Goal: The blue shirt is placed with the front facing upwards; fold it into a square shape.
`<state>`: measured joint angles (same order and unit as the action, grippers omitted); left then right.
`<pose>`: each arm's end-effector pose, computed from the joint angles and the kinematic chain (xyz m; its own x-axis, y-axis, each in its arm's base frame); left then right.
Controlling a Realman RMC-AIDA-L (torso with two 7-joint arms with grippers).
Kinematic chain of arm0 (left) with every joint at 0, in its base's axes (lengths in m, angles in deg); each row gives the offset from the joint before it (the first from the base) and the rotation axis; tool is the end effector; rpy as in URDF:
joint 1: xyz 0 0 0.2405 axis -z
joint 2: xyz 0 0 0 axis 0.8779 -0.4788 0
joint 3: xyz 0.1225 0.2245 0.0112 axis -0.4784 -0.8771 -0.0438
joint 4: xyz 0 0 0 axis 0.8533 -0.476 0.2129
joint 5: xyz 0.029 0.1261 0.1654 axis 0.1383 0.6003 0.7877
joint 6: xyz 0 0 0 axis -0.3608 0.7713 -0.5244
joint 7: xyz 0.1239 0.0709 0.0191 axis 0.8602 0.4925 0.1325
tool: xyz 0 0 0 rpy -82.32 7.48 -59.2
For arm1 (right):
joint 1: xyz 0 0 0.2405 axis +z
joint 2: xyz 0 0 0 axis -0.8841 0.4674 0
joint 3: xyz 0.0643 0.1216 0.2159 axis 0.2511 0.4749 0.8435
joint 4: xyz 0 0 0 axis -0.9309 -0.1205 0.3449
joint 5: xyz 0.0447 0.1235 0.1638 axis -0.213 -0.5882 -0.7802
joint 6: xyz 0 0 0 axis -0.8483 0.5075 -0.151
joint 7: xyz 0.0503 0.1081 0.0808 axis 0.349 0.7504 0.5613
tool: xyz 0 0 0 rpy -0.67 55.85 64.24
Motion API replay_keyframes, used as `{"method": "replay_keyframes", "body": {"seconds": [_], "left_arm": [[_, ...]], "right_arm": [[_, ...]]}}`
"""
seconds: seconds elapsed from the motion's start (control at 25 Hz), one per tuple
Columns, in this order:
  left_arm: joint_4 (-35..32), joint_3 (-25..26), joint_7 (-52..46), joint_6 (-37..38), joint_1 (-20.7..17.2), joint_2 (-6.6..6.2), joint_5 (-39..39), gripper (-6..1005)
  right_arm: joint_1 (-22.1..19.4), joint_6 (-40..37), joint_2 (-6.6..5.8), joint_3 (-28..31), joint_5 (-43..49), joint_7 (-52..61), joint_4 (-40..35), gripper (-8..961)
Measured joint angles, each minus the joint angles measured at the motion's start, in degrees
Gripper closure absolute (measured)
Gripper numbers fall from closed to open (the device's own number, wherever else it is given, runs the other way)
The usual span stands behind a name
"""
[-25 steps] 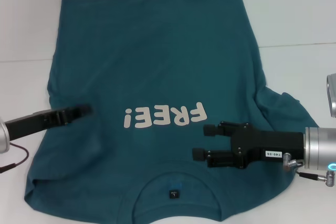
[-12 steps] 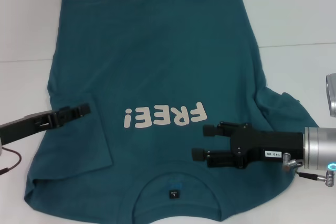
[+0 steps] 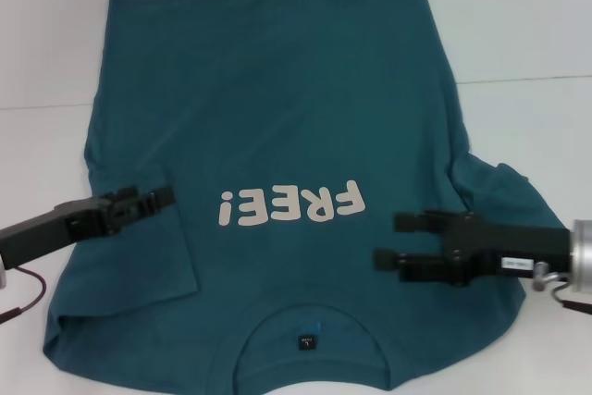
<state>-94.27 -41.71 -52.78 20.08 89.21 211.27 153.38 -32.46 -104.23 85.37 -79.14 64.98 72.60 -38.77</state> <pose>-0.2869 0.3432 0.0124 0.4121 0.6018 0.6841 0.8620 -0.5007 -0.0789 0.2770 0.3240 -0.0092 0.6909 -0.4716 -0.5479 -0.6001 -0.7967 -0.0710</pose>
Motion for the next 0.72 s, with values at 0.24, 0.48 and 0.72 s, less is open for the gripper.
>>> {"method": "replay_keyframes", "body": {"seconds": [0.24,0.48,0.72], "left_arm": [[0.5,-0.6,2.6,3.1,-0.2,0.12,0.0,175],[3.0,-0.6,7.3,5.4,-0.2,0.14,-0.2,102],[4.6,-1.3,10.1,6.0,-0.1,0.14,0.3,106]], "right_arm": [[-3.4,-0.5,-1.41,1.2,0.0,5.4,-5.6,91],[-5.2,1.1,-2.71,1.6,1.0,16.3,-12.5,94],[-4.7,5.5,-3.19,1.8,5.1,29.4,-17.2,97]]}}
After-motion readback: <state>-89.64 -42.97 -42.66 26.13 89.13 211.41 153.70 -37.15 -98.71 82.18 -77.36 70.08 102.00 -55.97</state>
